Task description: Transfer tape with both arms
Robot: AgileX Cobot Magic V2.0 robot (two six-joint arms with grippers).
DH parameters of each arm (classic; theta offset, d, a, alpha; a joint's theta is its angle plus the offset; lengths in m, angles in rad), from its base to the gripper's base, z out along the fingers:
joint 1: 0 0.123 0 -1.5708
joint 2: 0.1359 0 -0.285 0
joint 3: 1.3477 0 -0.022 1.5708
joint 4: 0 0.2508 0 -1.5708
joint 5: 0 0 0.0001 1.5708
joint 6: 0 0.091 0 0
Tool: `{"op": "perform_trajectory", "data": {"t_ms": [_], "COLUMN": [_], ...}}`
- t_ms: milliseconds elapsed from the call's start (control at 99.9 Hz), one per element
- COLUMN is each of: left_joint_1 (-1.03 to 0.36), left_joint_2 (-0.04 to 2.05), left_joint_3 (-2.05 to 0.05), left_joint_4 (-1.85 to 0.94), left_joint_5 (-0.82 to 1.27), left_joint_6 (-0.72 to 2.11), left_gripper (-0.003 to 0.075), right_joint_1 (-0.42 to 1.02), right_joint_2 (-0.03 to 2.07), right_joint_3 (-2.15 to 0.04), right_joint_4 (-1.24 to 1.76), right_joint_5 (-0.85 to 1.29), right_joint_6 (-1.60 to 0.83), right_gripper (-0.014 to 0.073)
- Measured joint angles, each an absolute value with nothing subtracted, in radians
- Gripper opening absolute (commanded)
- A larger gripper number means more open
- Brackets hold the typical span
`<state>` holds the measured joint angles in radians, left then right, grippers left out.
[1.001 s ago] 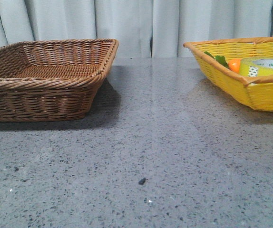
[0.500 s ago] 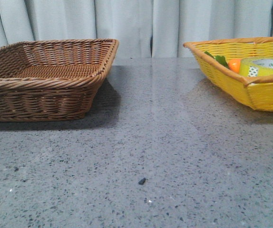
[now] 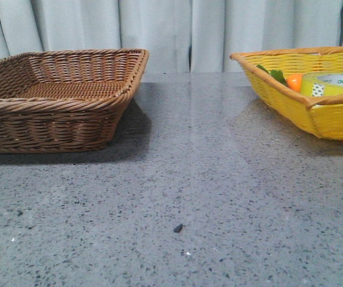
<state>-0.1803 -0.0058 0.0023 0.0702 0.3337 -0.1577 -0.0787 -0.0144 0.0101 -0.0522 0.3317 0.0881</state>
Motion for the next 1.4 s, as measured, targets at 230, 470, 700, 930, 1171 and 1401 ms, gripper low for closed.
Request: {"op": "perform_trajectory", "data": {"t_ms": [230,470,700,930,1171,1401], "left_joint_1": [-0.182,-0.191,-0.191,-0.191,-0.191,-0.191], "left_joint_2": [-0.006,-0.006,-0.006,-0.006,-0.006,-0.006], "left_joint_3": [0.002,0.002,0.002,0.002,0.002,0.002], "left_joint_4": [0.07,0.071,0.065,0.064,0.063,0.063], "left_joint_5": [0.278,0.221,0.162,0.149,0.145,0.077], "left_joint_6": [-0.158,-0.158,-0.158,-0.158,-0.158,-0.158], "left_gripper": [-0.0021,-0.0021,-0.0021,-0.0021,-0.0021,-0.0021], "right_joint_1": [-0.079,-0.079,-0.079,-0.079,-0.079,-0.079], "right_joint_2": [-0.014,-0.014,-0.014,-0.014,-0.014,-0.014], "right_joint_3": [0.01,0.01,0.01,0.01,0.01,0.01], "right_joint_4": [-0.052,-0.052,-0.052,-0.052,-0.052,-0.052], "right_joint_5": [0.332,0.332,0.332,0.332,0.31,0.272], "right_joint_6": [0.088,0.088,0.088,0.088,0.088,0.088], "right_gripper": [-0.0059,-0.0059,-0.0059,-0.0059,-0.0059,-0.0059]}}
